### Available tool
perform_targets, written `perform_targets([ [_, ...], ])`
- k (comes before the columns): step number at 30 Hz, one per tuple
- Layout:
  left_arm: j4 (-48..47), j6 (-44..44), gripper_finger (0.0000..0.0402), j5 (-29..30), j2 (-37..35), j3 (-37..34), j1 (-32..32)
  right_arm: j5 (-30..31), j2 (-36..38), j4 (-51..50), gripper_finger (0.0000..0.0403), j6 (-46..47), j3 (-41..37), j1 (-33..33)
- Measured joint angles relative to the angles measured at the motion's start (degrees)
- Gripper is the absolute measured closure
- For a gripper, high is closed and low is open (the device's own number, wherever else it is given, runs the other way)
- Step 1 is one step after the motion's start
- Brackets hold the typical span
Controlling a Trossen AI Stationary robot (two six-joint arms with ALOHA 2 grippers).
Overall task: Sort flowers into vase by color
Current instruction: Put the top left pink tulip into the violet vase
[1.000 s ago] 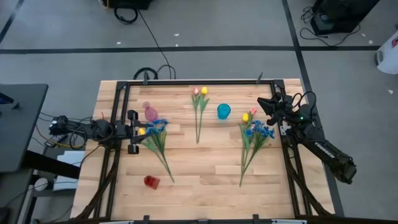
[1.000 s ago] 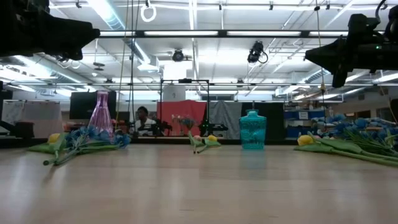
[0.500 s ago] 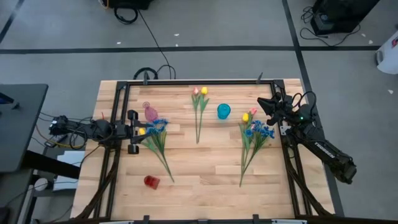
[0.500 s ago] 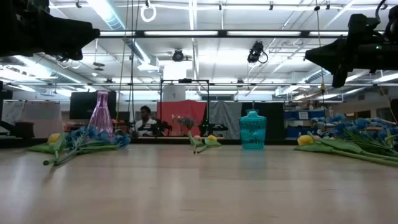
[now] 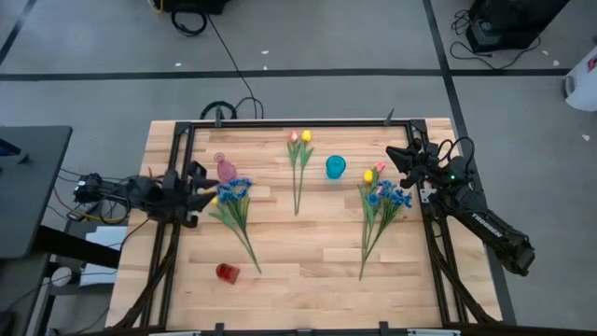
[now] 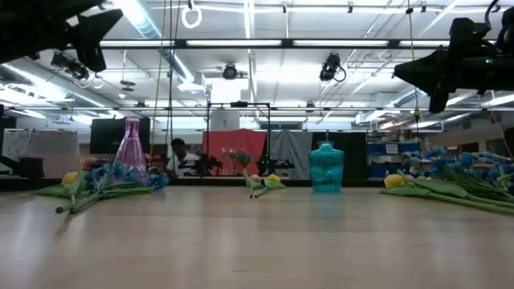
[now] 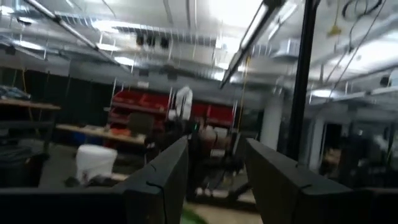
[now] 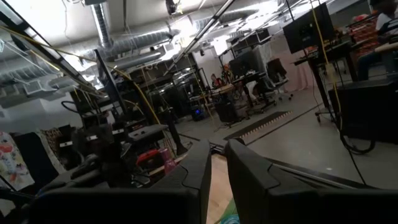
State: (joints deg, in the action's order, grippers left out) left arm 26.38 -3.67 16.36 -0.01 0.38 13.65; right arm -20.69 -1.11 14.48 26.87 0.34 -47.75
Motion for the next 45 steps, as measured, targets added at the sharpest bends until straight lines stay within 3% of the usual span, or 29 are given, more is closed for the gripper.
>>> perform_targets([
  [12,6.15,-16.29,0.0239,-0.13,0.0,0.0,0.0,0.0,-0.01,-0.01,0.0338,0.0,0.02,0.0],
  [15,7.62,-16.03,0.0239,-0.11,0.0,0.02,-0.02,0.6,-0.02,0.82,0.0338,0.13,0.0,0.0],
  [21,7.4,-11.34,0.0239,0.47,-0.04,2.36,-0.04,4.71,-0.02,13.43,0.0338,6.03,0.01,0.0],
  [29,4.89,-8.38,0.0239,1.05,2.66,4.07,-0.04,4.09,0.0,23.78,0.0338,15.12,0.02,0.02],
  [34,-2.55,-7.41,0.0239,7.54,12.21,10.38,-0.06,3.32,0.0,22.45,0.0338,20.75,0.02,0.0],
  [45,-8.54,-8.87,0.0239,12.81,46.57,26.37,-0.18,0.87,0.0,22.84,0.0338,21.14,0.02,0.02],
])
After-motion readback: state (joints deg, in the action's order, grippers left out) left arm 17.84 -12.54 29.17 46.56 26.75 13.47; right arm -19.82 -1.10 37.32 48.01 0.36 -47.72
